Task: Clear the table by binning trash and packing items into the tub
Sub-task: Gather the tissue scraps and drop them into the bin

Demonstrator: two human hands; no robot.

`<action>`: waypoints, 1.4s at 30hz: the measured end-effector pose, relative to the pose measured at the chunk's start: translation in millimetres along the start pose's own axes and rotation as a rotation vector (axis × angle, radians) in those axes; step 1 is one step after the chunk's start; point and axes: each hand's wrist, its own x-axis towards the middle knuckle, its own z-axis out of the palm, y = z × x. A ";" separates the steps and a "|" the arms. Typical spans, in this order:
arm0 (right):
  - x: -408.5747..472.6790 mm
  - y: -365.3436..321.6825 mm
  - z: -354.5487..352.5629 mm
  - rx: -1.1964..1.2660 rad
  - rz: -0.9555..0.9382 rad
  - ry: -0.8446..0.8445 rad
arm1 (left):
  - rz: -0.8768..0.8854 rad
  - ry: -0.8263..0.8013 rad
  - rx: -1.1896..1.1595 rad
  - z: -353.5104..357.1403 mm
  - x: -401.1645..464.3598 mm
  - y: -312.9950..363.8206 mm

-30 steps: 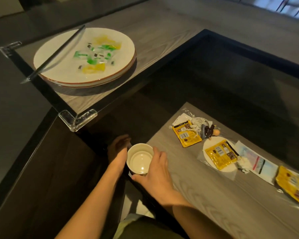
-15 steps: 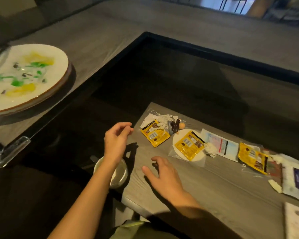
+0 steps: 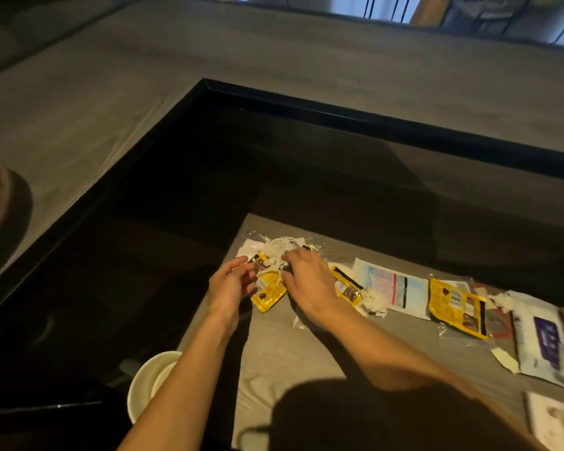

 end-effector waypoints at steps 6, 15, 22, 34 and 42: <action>45.7 -9.7 14.8 -0.140 0.000 -0.208 | -0.074 -0.067 -0.216 8.3 21.9 6.4; 31.8 -18.3 8.9 0.439 0.073 0.154 | -0.115 -0.090 -0.423 11.0 28.4 7.6; -16.4 -40.2 24.0 0.451 0.029 0.106 | -0.258 -0.264 -0.613 29.2 9.5 0.4; -72.3 75.0 -31.8 0.320 0.473 0.264 | -0.322 -0.310 -0.674 40.1 4.5 -21.3; -78.7 96.4 -21.5 0.288 0.422 0.227 | -0.334 -0.335 -0.582 60.1 -29.1 -40.5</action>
